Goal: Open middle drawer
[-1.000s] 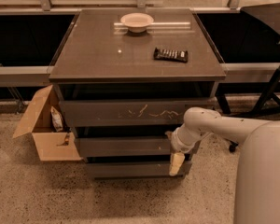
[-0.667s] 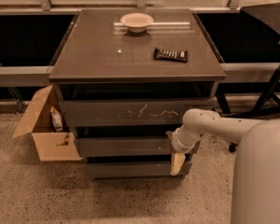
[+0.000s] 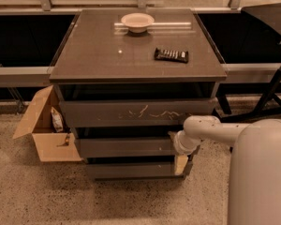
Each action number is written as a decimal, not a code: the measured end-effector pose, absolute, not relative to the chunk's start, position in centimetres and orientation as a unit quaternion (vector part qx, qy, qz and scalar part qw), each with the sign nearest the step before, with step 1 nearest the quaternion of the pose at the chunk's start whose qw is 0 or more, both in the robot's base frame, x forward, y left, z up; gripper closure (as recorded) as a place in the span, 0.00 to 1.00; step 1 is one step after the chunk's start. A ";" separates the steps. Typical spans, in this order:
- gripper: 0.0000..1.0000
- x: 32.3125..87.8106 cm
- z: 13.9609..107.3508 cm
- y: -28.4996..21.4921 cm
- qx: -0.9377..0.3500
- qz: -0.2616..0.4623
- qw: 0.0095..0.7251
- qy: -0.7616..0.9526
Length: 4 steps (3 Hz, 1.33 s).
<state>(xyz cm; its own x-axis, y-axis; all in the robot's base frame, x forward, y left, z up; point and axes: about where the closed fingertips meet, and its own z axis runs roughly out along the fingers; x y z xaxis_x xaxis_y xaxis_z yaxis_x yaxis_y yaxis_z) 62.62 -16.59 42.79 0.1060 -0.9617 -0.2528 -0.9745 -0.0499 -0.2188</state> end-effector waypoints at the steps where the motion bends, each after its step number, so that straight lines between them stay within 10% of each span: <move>1: 0.02 63.6 42.0 -17.1 -0.724 0.016 0.181 0.666; 4: 0.80 64.4 42.3 -17.5 -0.724 0.039 0.211 0.656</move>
Offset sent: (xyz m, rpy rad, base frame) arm 0.0240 -0.0112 -0.0096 0.0828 -0.0370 0.0200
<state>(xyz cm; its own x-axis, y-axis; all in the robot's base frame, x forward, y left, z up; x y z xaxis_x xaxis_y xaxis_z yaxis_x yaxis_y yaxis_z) 64.45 -17.51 42.34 0.1366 -0.9329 -0.3331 -0.9658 -0.0506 -0.2542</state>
